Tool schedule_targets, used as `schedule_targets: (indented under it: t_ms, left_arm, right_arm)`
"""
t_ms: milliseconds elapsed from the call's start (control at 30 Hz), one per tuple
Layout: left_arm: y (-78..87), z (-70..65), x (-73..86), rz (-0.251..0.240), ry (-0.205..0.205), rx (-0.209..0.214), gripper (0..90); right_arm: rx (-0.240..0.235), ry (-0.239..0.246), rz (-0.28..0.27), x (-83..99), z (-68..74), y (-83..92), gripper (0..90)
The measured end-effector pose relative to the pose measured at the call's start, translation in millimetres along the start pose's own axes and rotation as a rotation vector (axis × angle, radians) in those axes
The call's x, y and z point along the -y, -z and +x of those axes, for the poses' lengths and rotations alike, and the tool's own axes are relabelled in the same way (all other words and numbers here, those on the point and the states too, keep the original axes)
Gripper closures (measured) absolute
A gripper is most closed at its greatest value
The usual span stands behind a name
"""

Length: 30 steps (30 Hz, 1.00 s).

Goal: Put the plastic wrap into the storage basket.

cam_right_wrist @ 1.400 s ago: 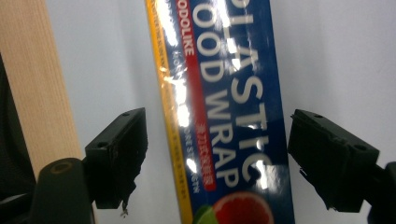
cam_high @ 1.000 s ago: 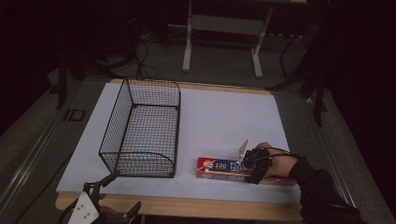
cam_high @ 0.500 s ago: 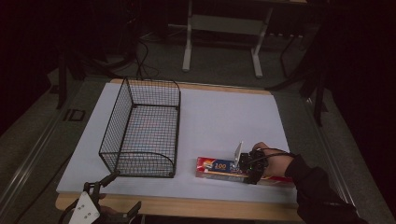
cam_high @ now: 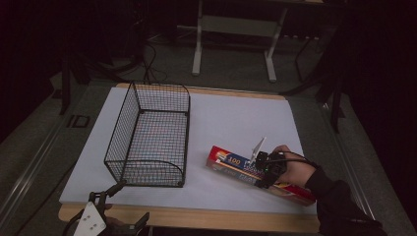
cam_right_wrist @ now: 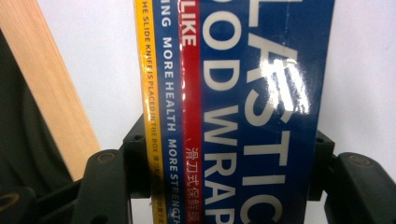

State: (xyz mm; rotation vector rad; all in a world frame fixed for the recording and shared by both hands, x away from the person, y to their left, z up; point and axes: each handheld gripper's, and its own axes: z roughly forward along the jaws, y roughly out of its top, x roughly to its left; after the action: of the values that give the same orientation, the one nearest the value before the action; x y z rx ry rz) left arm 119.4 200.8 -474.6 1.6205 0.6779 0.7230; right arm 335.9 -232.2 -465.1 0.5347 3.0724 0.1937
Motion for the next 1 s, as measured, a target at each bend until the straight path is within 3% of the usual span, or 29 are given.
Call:
schedule_targets:
  t_ms: [233, 333, 433, 600, 867, 1000]
  left_arm:
    - [0.4, -0.2, -0.1, -0.002, -0.001, -0.002, 0.2]
    - [0.2, 0.0, -0.1, -0.001, -0.001, -0.002, 0.2]
    - [0.3, -0.1, -0.1, -0.002, -0.001, -0.002, 0.2]
    - [0.9, -0.1, -0.2, -0.005, -0.003, -0.007, 0.2]
    - [0.7, -0.1, -0.2, -0.002, -0.004, -0.012, 0.2]
    - [0.2, -0.5, 0.0, 0.001, -0.004, -0.008, 0.2]
  right_arm:
    - [0.019, -0.137, -0.019, -5.9, 0.0, 9.6, 39.4]
    - [0.040, -0.212, -0.048, -9.5, -0.9, 14.5, 39.4]
    - [0.073, -0.256, -0.085, -14.1, -1.3, 21.8, 39.3]
    - [0.056, -0.388, -0.164, -21.5, -8.1, 34.9, 39.5]
    - [0.102, -0.428, -0.220, -40.5, -10.1, 52.1, 39.7]
    - [0.102, -0.443, -0.253, -49.4, -10.8, 60.9, 39.8]
